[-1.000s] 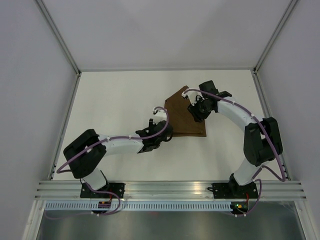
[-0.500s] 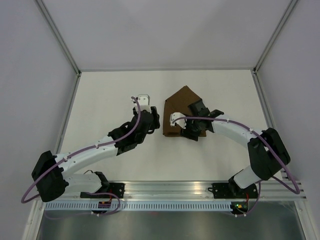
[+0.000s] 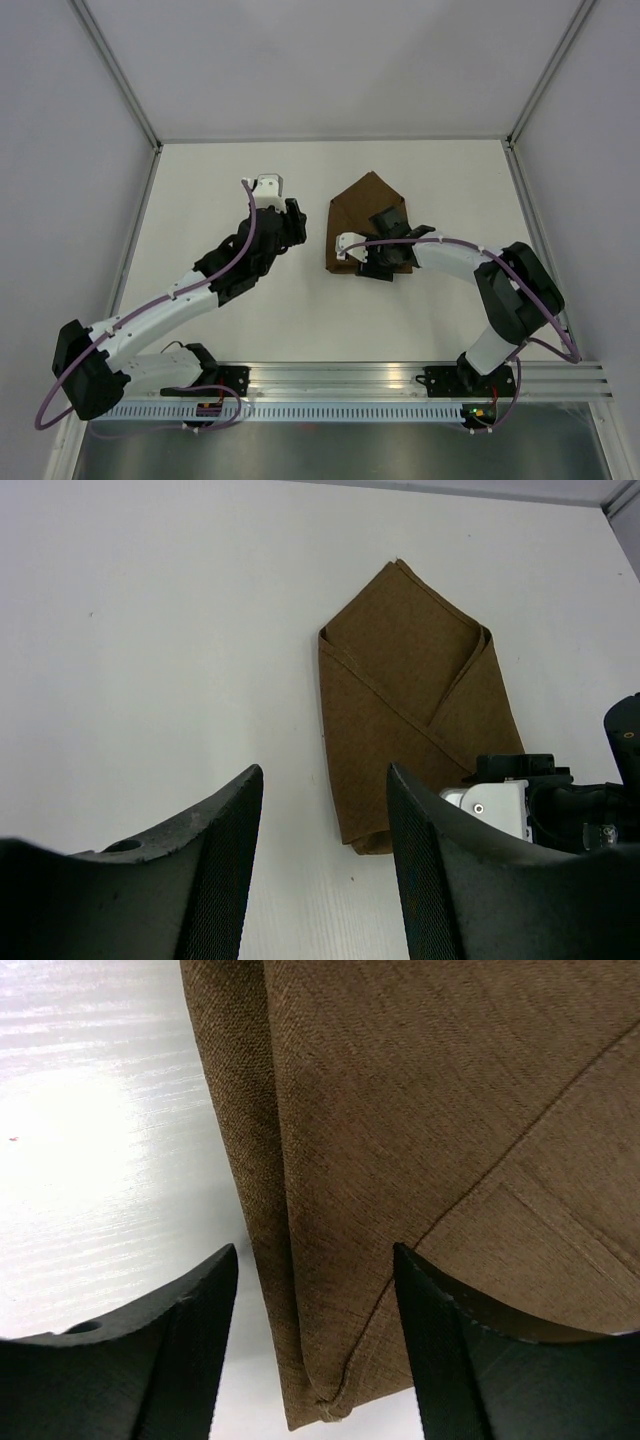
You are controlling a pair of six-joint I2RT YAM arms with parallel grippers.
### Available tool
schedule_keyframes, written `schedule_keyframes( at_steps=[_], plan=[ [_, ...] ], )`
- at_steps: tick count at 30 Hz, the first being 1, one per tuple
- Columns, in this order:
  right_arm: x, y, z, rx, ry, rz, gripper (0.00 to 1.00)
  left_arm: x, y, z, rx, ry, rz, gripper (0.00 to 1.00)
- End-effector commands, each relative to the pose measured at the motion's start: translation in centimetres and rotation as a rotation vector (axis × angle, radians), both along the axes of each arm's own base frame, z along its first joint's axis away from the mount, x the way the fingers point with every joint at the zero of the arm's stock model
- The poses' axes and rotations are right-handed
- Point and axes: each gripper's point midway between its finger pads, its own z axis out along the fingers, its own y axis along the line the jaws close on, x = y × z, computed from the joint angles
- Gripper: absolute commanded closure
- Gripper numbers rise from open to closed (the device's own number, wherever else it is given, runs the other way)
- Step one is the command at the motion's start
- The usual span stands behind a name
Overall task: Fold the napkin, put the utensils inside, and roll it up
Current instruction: Roll the napkin with the utensil
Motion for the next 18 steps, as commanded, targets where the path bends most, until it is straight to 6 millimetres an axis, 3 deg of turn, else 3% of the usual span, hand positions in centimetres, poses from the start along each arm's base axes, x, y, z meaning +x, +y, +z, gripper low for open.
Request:
schedule_keyframes(
  at_steps=[1, 8, 18],
  plan=[
    [0.2, 0.5, -0.7, -0.004, -0.008, 0.035, 0.33, 0.4, -0.4, 1.2, 0.026, -0.027, -0.053, 0.42],
    [-0.7, -0.5, -2.5, -0.056, 0.039, 0.045, 0.40, 0.6, -0.7, 1.0, 0.062, -0.033, -0.097, 0.42],
    [-2.3, -1.6, -4.5, -0.121, 0.130, 0.060, 0.58, 0.1, -1.8, 0.3, 0.104, -0.038, -0.197, 0.43]
  ],
)
